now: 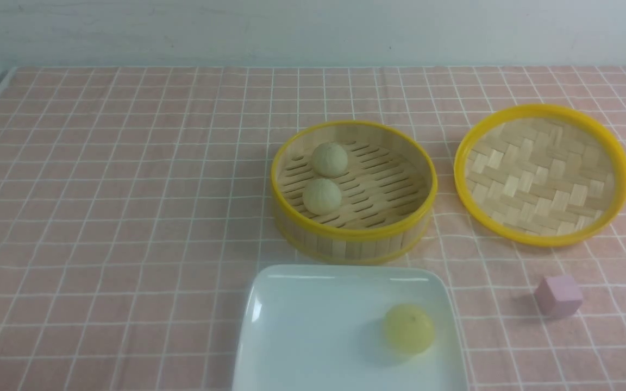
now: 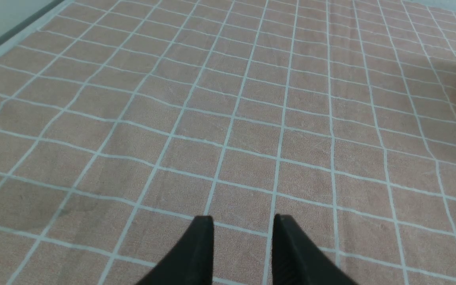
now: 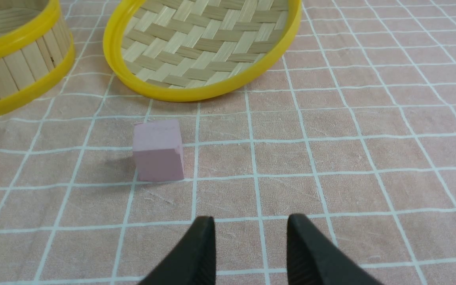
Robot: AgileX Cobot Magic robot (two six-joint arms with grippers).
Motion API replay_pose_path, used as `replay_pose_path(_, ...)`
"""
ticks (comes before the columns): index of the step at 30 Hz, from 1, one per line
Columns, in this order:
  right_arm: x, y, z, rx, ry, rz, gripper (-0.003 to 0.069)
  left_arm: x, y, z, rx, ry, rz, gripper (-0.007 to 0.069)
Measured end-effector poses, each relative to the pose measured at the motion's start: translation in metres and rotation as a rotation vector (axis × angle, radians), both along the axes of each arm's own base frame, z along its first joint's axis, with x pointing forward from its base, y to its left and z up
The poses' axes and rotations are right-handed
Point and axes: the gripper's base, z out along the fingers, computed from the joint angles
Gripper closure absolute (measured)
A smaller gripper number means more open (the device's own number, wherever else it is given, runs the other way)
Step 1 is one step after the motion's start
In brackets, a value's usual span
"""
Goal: Put the steamed buns into the plate on the pink tablecloth.
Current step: 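Reach into the bamboo steamer and grasp a bun with the left gripper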
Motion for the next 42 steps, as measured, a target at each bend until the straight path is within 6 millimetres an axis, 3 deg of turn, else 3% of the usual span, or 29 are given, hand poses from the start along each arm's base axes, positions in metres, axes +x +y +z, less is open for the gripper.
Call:
replay_pose_path(9,0.000,0.000,0.000,0.000,0.000,0.000,0.0420,0.000,0.000,0.000,-0.022,-0.001,0.002,0.0385)
replay_pose_path(17,0.000,0.000,0.000,0.000,0.000,0.000,0.0420,0.000,-0.018,0.001,-0.957,0.015,0.086,0.0385)
replay_pose_path(22,0.000,0.000,0.000,0.000,0.000,0.000,0.0420,0.000,-0.021,0.001,-1.097,0.030,0.101,0.0385)
replay_pose_path(25,0.000,0.000,0.000,0.000,0.000,0.000,0.0420,0.001,-0.020,0.003,-1.075,0.000,0.092,0.0391)
replay_pose_path(27,0.000,0.000,0.000,-0.001,0.000,0.000,0.0420,-0.001,-0.020,0.015,-0.961,-0.027,0.048,0.0424)
replay_pose_path(32,0.000,0.000,0.000,-0.001,-0.001,0.000,0.0420,-0.006,-0.017,0.087,-0.665,-0.022,-0.004,0.0581)
replay_pose_path(35,0.000,0.000,0.000,-0.001,-0.001,0.000,0.0420,0.009,-0.013,0.114,-0.514,0.251,0.070,0.0621)
replay_pose_path(36,0.000,0.000,0.000,-0.001,-0.001,0.000,0.0420,0.010,-0.013,0.113,-0.504,0.300,0.079,0.0622)
replay_pose_path(39,0.000,0.000,0.000,-0.001,-0.001,0.000,0.0420,0.042,-0.011,0.124,-0.345,0.760,0.111,0.0624)
replay_pose_path(41,0.000,0.000,0.000,-0.001,-0.001,0.000,0.0420,0.053,-0.012,0.126,-0.310,0.831,0.089,0.0624)
replay_pose_path(42,0.000,0.000,0.000,-0.001,-0.001,0.000,0.0420,0.071,-0.015,0.130,-0.282,0.900,0.022,0.0624)
